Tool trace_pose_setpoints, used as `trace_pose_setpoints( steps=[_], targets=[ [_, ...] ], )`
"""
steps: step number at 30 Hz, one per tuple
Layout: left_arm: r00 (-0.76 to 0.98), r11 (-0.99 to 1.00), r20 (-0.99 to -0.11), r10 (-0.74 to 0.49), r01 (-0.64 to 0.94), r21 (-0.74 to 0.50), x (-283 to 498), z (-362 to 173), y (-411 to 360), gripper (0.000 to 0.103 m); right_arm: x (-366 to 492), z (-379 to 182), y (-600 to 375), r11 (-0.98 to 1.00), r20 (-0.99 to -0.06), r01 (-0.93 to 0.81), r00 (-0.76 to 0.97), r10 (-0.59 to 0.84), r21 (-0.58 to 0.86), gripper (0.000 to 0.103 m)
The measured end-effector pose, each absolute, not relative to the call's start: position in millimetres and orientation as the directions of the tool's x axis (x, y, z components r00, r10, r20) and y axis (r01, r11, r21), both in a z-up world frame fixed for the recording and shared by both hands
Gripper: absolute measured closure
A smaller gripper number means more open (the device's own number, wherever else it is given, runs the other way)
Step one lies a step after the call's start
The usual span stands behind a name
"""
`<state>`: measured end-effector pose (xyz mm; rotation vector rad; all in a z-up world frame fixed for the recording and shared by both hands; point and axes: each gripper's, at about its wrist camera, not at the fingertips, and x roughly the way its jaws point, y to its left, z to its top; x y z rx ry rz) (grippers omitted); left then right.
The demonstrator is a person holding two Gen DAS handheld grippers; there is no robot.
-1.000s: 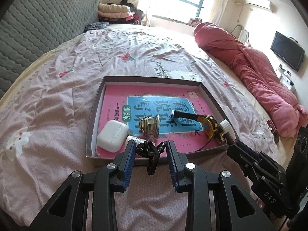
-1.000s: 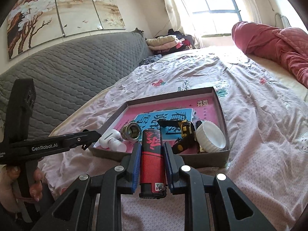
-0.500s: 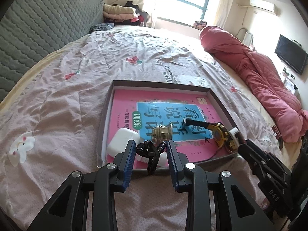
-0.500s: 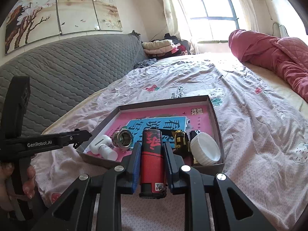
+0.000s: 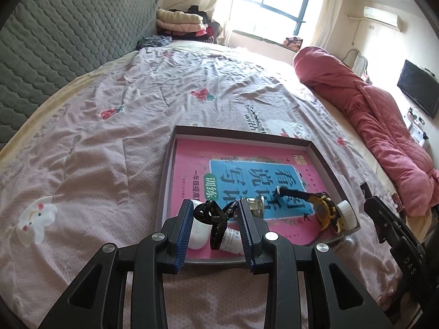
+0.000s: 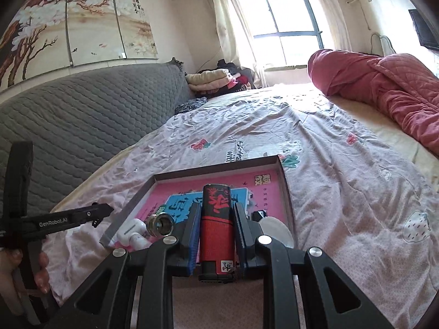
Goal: Organize rigid objects
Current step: 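Carry the black clip with the left tool toward the box while the right carries the lighter, then lower the black clip beside the earbud case while the right lowers the lighter into the box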
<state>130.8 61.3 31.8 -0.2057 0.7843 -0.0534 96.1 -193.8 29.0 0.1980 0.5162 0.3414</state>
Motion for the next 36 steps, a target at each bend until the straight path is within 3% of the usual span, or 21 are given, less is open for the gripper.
trace_pose_setpoints(
  steps=[36],
  targets=[
    [0.654, 0.984, -0.743, -0.139, 0.005, -0.179, 144.8, -18.0, 53.5, 0.07, 132.4, -14.5, -139.5, 0.928, -0.564, -0.316, 0.738, 0.371, 0.196, 0.079]
  ],
)
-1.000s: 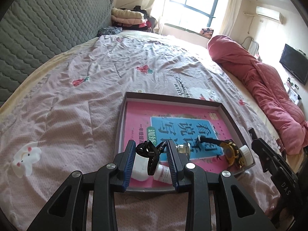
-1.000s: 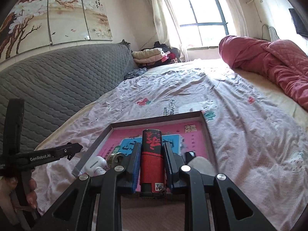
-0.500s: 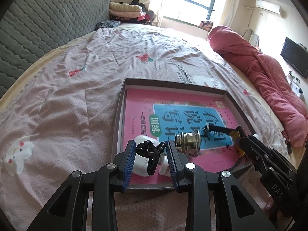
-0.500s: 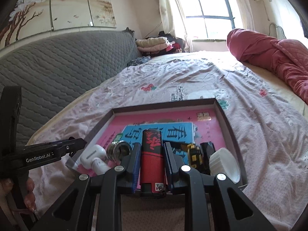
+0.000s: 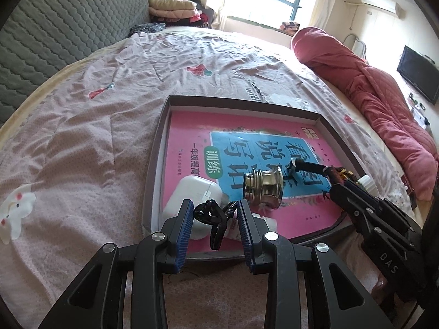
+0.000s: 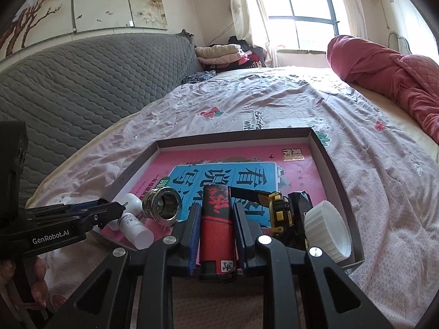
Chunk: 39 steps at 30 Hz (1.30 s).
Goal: Organize rigid objects
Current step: 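Lower the black clip beside the earbud case while the right lowers the lighter into the box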
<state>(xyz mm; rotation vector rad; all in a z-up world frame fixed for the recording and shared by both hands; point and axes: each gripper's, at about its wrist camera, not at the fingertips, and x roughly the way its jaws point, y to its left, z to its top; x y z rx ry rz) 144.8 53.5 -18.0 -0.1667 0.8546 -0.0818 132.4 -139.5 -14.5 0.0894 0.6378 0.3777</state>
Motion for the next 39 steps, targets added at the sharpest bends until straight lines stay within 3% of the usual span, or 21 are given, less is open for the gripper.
trace_pose_setpoints(
  steps=[24, 39],
  targets=[
    [0.655, 0.984, -0.743, -0.138, 0.008, -0.176, 147.0, -20.8, 52.9, 0.07, 148.8, -31.0, -115.4, 0.932, -0.667, -0.352, 0.674, 0.319, 0.09, 0.08],
    [0.659, 0.983, -0.739, -0.141, 0.003, -0.185, 148.5, -21.3, 56.1, 0.069, 144.7, -32.1, -121.5, 0.931, -0.651, -0.344, 0.682, 0.335, 0.118, 0.079]
  ],
)
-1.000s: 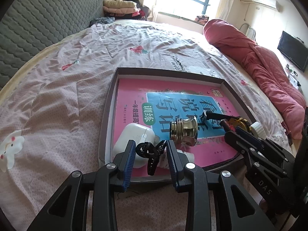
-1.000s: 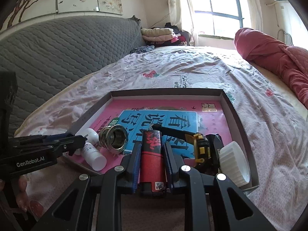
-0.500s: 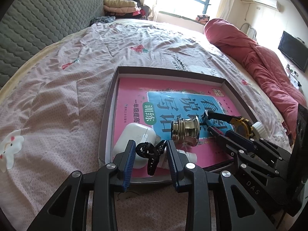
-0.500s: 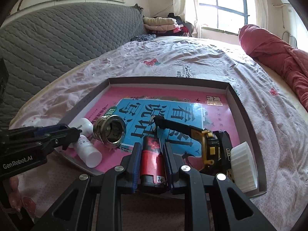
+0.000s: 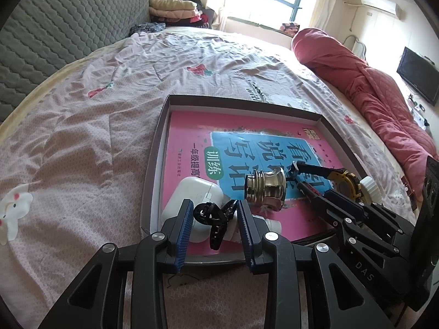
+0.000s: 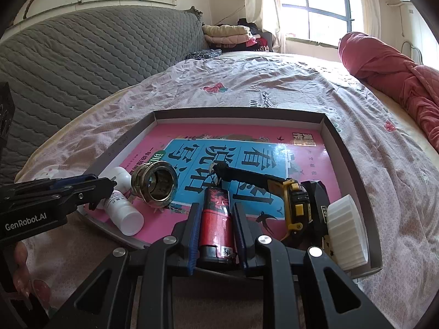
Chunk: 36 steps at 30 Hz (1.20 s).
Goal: Organize rigid objects
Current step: 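Lower the black clip beside the earbud case while the right lowers the lighter into the box, then open the right tool releasing the lighter while the left releases the black clip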
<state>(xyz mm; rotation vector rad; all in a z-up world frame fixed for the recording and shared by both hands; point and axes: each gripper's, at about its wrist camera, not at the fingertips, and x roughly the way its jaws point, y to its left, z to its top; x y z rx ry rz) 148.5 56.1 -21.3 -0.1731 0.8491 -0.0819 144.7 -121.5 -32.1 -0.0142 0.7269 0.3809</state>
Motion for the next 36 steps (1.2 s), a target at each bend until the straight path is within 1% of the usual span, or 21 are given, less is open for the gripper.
trace_pose_setpoints(
  steps=[10, 11, 12, 15, 16, 21, 22, 24, 25, 26, 30, 31, 33, 36],
  targets=[
    [0.657, 0.981, -0.739, -0.149, 0.004, -0.194, 149.1, -20.6, 56.2, 0.069, 136.3, -26.1, -127.4, 0.932, -0.606, -0.343, 0.719, 0.341, 0.118, 0.079],
    [0.656, 0.981, -0.739, -0.15, 0.004, -0.195, 149.3, -20.8, 56.2, 0.069, 135.7, -25.4, -127.9, 0.932, -0.603, -0.344, 0.72, 0.342, 0.118, 0.078],
    [0.656, 0.981, -0.74, -0.149, 0.004, -0.194, 149.2, -20.7, 56.2, 0.069, 134.9, -24.4, -128.7, 0.932, -0.601, -0.342, 0.724, 0.34, 0.116, 0.074],
    [0.656, 0.982, -0.741, -0.139, -0.003, -0.187, 149.3, -19.6, 56.7, 0.061, 132.0, -21.7, -131.6, 0.936, -0.591, -0.334, 0.735, 0.333, 0.111, 0.065],
    [0.657, 0.984, -0.742, -0.131, -0.008, -0.181, 149.4, -19.3, 57.0, 0.06, 131.6, -21.3, -133.4, 0.938, -0.59, -0.328, 0.738, 0.328, 0.11, 0.064],
    [0.655, 0.983, -0.744, -0.129, -0.013, -0.182, 149.4, -19.4, 57.8, 0.059, 131.0, -19.5, -140.2, 0.946, -0.586, -0.303, 0.748, 0.312, 0.117, 0.064],
    [0.656, 0.984, -0.745, -0.122, -0.016, -0.175, 148.9, -18.9, 57.1, 0.057, 131.2, -18.5, -142.7, 0.948, -0.584, -0.296, 0.751, 0.308, 0.119, 0.064],
    [0.657, 0.988, -0.747, -0.103, -0.022, -0.156, 148.0, -17.6, 55.5, 0.049, 130.6, -17.4, -145.2, 0.95, -0.582, -0.287, 0.756, 0.302, 0.121, 0.063],
    [0.658, 0.989, -0.747, -0.091, -0.028, -0.144, 147.4, -16.7, 54.9, 0.043, 130.0, -16.9, -146.8, 0.951, -0.58, -0.284, 0.757, 0.302, 0.125, 0.063],
    [0.66, 0.99, -0.747, -0.082, -0.033, -0.138, 146.7, -15.6, 54.7, 0.04, 129.7, -16.3, -148.5, 0.95, -0.58, -0.284, 0.755, 0.307, 0.133, 0.063],
    [0.665, 0.991, -0.743, -0.072, -0.034, -0.127, 142.5, -11.7, 52.9, 0.04, 124.0, -13.4, -146.8, 0.953, -0.577, -0.282, 0.762, 0.294, 0.113, 0.062],
    [0.667, 0.992, -0.742, -0.071, -0.034, -0.125, 140.5, -10.7, 52.1, 0.04, 121.5, -12.0, -146.9, 0.954, -0.575, -0.281, 0.766, 0.289, 0.105, 0.061],
    [0.668, 0.992, -0.741, -0.072, -0.031, -0.124, 138.2, -9.3, 50.7, 0.039, 119.1, -10.0, -147.2, 0.956, -0.57, -0.275, 0.772, 0.283, 0.103, 0.051],
    [0.674, 0.993, -0.735, -0.073, -0.022, -0.118, 133.7, -4.8, 48.2, 0.039, 114.9, -5.9, -151.3, 0.96, -0.563, -0.261, 0.78, 0.274, 0.105, 0.05]
  ],
)
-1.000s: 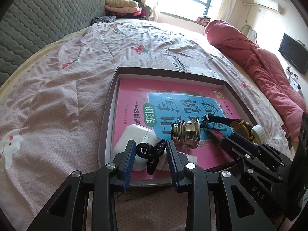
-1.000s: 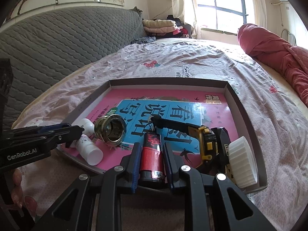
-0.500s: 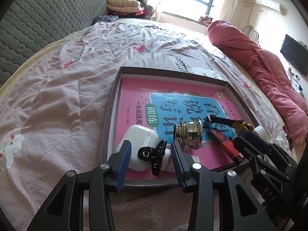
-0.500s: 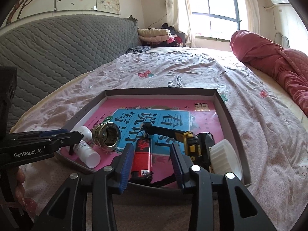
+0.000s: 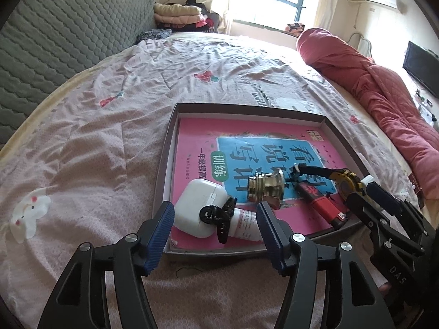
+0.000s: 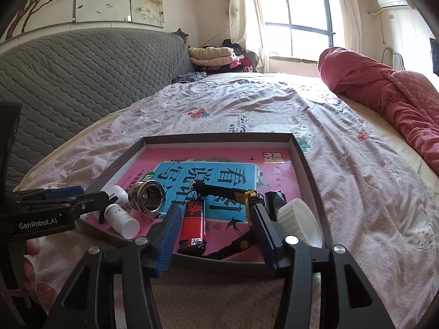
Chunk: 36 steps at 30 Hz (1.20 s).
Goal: Organize rigid objects
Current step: 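Open the right tool releasing the lighter while the left releases the black clip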
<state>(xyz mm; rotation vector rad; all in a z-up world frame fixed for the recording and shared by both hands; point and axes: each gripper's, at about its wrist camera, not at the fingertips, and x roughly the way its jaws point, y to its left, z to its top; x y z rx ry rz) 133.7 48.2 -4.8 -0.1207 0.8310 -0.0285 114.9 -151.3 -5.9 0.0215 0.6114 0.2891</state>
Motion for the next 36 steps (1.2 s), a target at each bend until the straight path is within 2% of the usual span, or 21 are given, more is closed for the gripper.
trace_pose_setpoints(
  steps=[2, 4, 8, 12, 26, 36],
  targets=[
    [0.677, 0.992, -0.732, -0.077, -0.019, -0.122, 130.7, -1.4, 47.7, 0.031, 112.4, -3.8, -154.0, 0.963, -0.56, -0.25, 0.786, 0.263, 0.101, 0.05],
    [0.684, 0.992, -0.726, -0.073, -0.022, -0.121, 127.2, 2.4, 48.1, 0.029, 109.8, -2.3, -157.1, 0.966, -0.561, -0.237, 0.788, 0.252, 0.101, 0.05],
    [0.689, 0.993, -0.721, -0.071, -0.018, -0.114, 119.5, 8.8, 45.6, 0.028, 104.4, 1.7, -162.7, 0.97, -0.558, -0.218, 0.794, 0.24, 0.106, 0.049],
    [0.687, 0.992, -0.722, -0.083, -0.009, -0.122, 112.2, 12.6, 41.8, 0.028, 97.0, 7.8, -166.4, 0.971, -0.549, -0.211, 0.801, 0.238, 0.113, 0.04],
    [0.697, 0.999, -0.717, 0.004, -0.031, -0.024, 86.1, 31.3, 32.2, 0.027, 66.0, 28.1, -164.8, 0.975, -0.523, -0.206, 0.824, 0.218, 0.081, 0.04],
    [0.715, 0.998, -0.699, 0.024, -0.058, -0.025, 59.7, 39.8, 28.3, 0.027, 42.6, 32.7, -162.9, 0.978, -0.532, -0.201, 0.823, 0.198, 0.054, 0.04]
  ],
)
